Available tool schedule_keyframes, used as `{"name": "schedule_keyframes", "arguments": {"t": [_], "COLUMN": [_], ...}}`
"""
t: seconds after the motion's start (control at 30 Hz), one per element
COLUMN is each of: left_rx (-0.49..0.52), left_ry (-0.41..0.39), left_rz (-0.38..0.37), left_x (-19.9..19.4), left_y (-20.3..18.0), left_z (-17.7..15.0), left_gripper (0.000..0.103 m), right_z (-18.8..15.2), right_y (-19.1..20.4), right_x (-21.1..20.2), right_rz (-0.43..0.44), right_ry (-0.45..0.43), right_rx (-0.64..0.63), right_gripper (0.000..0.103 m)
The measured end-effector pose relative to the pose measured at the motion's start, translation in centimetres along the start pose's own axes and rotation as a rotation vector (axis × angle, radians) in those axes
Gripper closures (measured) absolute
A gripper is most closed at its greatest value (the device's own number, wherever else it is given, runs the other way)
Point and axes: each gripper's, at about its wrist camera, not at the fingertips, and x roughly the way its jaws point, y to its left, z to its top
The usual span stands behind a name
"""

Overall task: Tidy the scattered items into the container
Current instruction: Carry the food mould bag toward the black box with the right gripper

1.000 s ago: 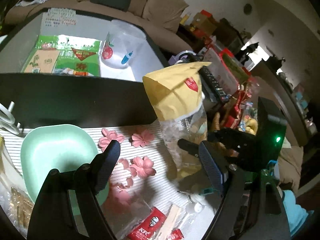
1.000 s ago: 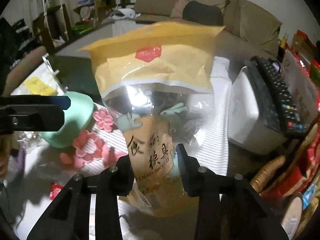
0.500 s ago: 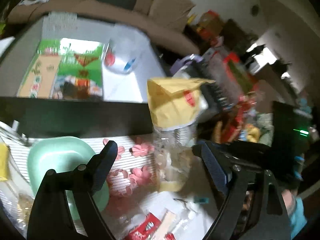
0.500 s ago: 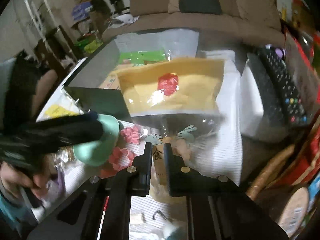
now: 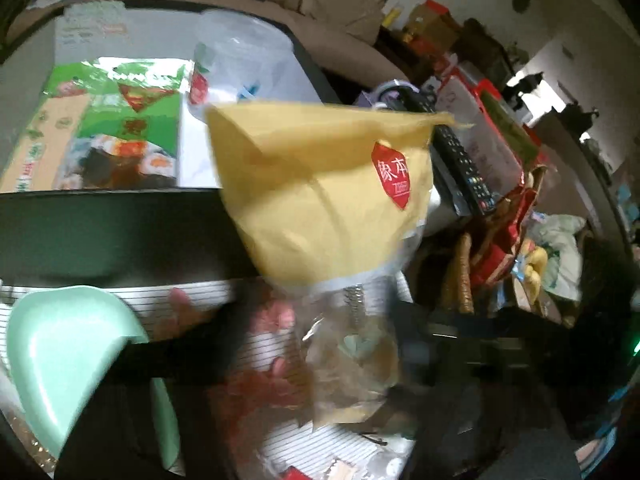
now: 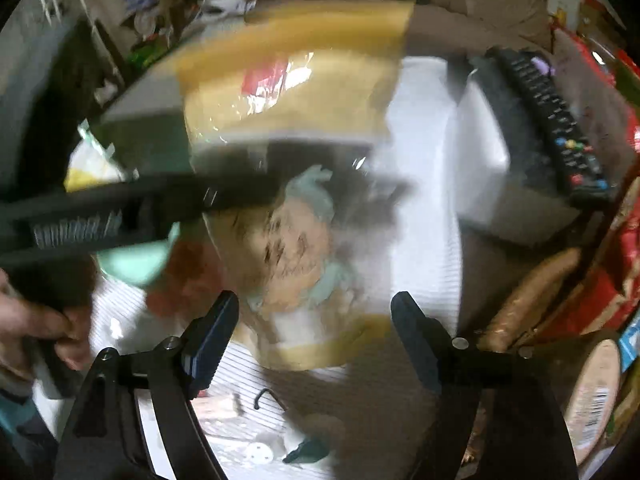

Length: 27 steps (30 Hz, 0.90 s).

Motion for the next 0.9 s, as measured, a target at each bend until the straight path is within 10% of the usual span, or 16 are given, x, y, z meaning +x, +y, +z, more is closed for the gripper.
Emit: {"name": "schedule_keyframes", "arguments": {"t": [0.17,0.23,0.43,0.9], "left_rx": [0.030,0.015,0.049,0.099], "left_ry": [0.000,-0.003,-0.009,-0.155], "left_rz": [0.036,0.017,-0.033,-0.129], "left_x": [0.2,0.0,-1.4,-12.4], "left_y": [-1.3,-1.2,-2.5,-6.2], "left_z": [0.1,0.1,-0.5,4.9], "left_gripper": [0.071,0.077,0.086,0.086], "right_z": [-0.4,-0.5,-0.7,4.2], "right_y": [-0.2,-0.7,-0.8,2.8], "right_x": [2.9,2.9,1.5,-8.4], "right_rz": [0.039,0.067,0.103,0.083], "right_ry": [0.007,-0.022,-0.048,-0.250], "right_rx": [0.069,0.105,0.101,0.007], "right_gripper": [0.024,0.050,0.062,0.067]}}
